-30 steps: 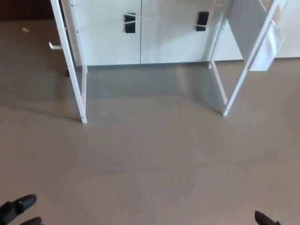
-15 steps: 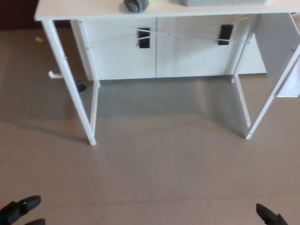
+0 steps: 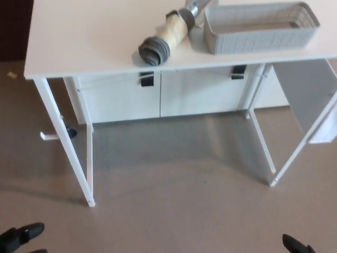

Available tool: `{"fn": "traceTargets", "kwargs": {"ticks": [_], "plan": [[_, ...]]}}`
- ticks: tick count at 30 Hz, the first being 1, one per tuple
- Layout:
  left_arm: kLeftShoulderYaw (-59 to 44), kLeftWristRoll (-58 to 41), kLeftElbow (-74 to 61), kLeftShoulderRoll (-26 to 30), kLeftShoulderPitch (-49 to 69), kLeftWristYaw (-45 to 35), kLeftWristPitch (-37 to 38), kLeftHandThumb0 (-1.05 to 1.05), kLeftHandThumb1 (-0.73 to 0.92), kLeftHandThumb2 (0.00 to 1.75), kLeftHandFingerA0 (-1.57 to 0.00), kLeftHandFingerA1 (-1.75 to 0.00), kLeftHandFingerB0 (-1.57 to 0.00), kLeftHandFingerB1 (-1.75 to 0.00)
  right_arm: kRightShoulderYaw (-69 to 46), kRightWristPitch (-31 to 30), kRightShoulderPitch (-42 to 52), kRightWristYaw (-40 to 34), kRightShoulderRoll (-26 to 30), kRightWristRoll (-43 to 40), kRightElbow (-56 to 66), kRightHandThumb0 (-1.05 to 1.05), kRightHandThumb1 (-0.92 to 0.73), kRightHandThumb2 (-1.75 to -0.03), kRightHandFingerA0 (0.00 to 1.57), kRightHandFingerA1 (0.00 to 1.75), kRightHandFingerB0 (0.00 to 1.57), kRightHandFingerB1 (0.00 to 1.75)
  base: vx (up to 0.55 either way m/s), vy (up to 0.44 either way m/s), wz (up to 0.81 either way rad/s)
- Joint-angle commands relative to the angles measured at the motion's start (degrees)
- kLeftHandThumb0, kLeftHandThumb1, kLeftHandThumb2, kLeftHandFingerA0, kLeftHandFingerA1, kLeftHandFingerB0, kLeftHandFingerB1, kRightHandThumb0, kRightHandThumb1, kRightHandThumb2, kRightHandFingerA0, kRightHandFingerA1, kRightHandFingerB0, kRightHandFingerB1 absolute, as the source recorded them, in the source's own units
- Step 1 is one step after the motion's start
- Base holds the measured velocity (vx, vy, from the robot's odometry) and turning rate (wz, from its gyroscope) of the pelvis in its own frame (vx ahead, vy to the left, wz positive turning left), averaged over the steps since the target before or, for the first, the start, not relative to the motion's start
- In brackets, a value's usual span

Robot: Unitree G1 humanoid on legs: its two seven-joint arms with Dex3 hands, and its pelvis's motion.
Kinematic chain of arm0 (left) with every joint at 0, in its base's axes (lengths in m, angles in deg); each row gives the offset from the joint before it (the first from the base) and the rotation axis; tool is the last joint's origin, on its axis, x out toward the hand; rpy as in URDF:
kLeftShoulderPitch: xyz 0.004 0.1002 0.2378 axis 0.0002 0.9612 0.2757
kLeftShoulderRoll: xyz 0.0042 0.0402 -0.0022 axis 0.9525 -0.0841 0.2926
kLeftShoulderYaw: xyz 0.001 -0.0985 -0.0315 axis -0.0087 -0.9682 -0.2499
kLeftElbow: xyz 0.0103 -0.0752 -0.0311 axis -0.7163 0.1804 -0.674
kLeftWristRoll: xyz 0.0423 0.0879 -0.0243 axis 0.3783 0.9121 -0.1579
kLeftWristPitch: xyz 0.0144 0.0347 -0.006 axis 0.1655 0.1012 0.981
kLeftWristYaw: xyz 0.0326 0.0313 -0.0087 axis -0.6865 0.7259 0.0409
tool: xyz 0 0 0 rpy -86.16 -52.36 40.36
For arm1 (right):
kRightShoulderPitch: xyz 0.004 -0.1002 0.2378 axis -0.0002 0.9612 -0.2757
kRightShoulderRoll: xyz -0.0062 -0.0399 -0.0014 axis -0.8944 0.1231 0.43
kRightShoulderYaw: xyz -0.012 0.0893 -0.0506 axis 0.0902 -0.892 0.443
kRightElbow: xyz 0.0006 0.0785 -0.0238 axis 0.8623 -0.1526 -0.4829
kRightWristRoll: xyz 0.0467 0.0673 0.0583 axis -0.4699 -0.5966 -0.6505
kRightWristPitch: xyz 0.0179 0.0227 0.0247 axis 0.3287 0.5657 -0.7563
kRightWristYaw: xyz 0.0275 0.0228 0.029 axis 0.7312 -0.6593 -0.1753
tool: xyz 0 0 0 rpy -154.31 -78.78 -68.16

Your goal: The robot walks towards a desk on which a shovel is kept on the left hand side and a container is kept on the right hand side. The robot picks up the shovel using its left hand and places it in the container.

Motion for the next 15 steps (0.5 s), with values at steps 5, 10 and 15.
{"fn": "traceTargets", "kwargs": {"ticks": [5,10,15], "plan": [[2.6,5.0,0.8,1.8,1.6,3.1,6.7,-0.21,0.55,0.56,-0.57,-0.5,-0.57,-0.41,-0.1,3.3,0.0,-0.7,1.0,0.6,-2.5,-0.32,-0.81,-0.63,0.29,0.6,0.14,0.43,0.15,-0.097,0.04],[3.3,6.0,2.3,2.3,1.4,3.9,9.0,-0.22,0.54,0.56,-0.58,-0.5,-0.58,-0.41,0.2,3.6,0.2,-0.6,1.2,0.4,-2.5,-0.31,-0.83,-0.64,0.28,0.59,0.13,0.42,0.19,-0.114,0.07],[3.8,6.7,3.4,2.6,1.2,4.3,10.5,-0.22,0.53,0.56,-0.6,-0.5,-0.58,-0.41,0.6,3.7,0.5,-0.9,1.2,0.8,-2.3,-0.32,-0.82,-0.64,0.3,0.6,0.14,0.43,0.07,0.009,-0.06]]}}
